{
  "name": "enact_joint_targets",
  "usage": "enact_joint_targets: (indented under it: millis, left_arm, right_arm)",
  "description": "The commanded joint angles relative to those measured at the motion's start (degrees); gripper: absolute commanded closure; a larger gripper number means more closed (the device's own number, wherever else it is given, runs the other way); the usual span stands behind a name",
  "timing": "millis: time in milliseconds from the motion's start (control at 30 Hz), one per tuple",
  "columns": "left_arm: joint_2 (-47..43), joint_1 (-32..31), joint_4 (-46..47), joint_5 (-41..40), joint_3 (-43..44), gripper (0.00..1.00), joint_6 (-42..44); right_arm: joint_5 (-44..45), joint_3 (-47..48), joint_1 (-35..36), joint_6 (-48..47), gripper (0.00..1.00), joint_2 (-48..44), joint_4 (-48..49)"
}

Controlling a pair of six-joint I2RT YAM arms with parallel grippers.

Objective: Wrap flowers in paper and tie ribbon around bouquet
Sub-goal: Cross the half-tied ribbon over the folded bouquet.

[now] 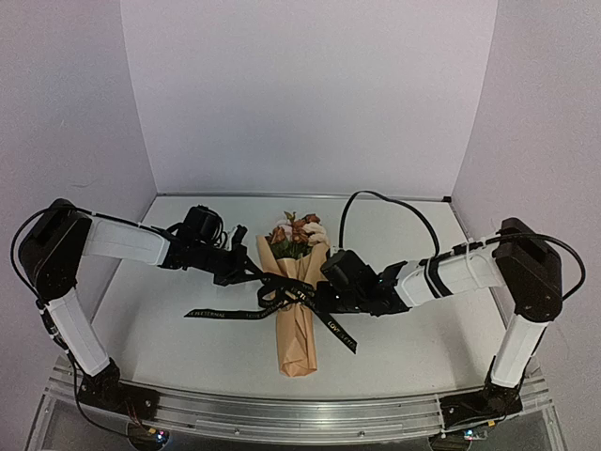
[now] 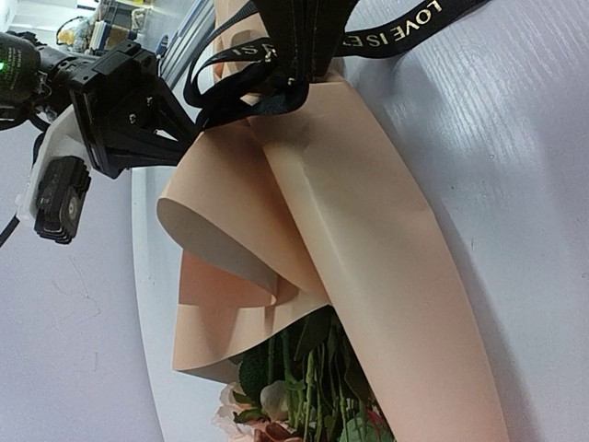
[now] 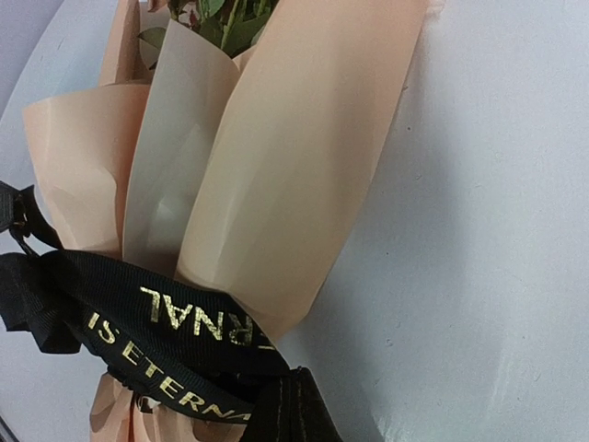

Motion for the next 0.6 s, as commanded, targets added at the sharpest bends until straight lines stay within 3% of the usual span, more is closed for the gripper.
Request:
enact_joint_targets:
  millis: [0, 133, 267, 467, 567]
  left_arm:
    - [-1.0, -3.6, 0.5, 0.4, 0.5, 1.0, 0.9]
    - [0.2, -5.8, 2.3, 0.6, 1.1, 1.0, -0.8]
    - [1.2, -7.5, 1.9, 0.6, 3.1, 1.0, -1.0]
    - [2.5, -8.2, 1.0, 1.1, 5.3, 1.0, -1.7]
    - [3.3, -8.7, 0.2, 1.3, 6.5, 1.0, -1.8]
  right_arm:
    - [0.0, 1.3, -0.3, 0.1, 1.0, -1.9, -0.9]
    - [-1.1, 2.7, -0.4, -0.2, 1.0, -2.5, -2.2]
    - [-1.5, 3.6, -0.4, -0.3, 0.89, -3.3, -3.3]
    - [-0.5, 2.8, -0.3, -0.3, 0.53, -8.6, -6.2]
    - [-0.8, 2.1, -0.4, 0.4, 0.44, -11.9, -7.5]
